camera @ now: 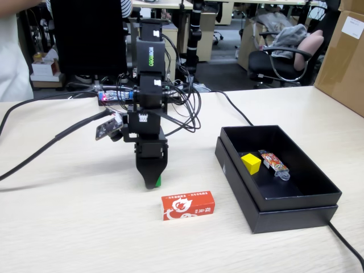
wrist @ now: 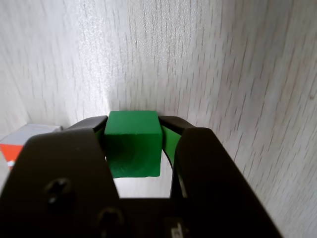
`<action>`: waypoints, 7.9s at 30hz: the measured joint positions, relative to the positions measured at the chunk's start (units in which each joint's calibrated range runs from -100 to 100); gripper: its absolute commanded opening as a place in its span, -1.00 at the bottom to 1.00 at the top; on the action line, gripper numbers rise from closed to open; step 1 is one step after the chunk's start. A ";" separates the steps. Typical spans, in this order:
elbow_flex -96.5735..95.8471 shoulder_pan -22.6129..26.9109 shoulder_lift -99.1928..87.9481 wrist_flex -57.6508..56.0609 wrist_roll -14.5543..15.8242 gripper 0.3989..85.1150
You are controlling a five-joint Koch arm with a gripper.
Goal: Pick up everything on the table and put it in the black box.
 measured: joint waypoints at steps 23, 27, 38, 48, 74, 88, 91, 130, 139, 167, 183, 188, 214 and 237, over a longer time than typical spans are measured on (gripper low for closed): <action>7.67 13.77 -15.58 -3.04 4.40 -0.76; 10.78 15.53 -15.58 -3.04 5.47 -0.76; 15.43 20.46 -13.05 -3.04 11.82 -0.76; 17.26 22.27 1.27 -3.04 12.80 -0.75; 26.85 15.24 -4.81 -5.59 10.74 -0.10; 20.73 7.33 -5.32 -5.51 4.98 0.00; 18.81 6.50 -4.81 -4.85 4.44 0.00; 27.76 4.64 23.69 1.15 3.47 -0.98; 27.76 4.44 22.93 0.82 3.37 -0.98; 25.11 19.58 -11.40 -10.69 9.91 -0.97; 30.23 21.44 7.73 -10.69 11.38 -0.56; 30.32 21.44 7.85 -10.69 11.38 -0.35; 6.85 11.92 -24.07 -5.18 5.52 -0.05; -42.10 7.03 -51.80 20.56 -0.10 0.01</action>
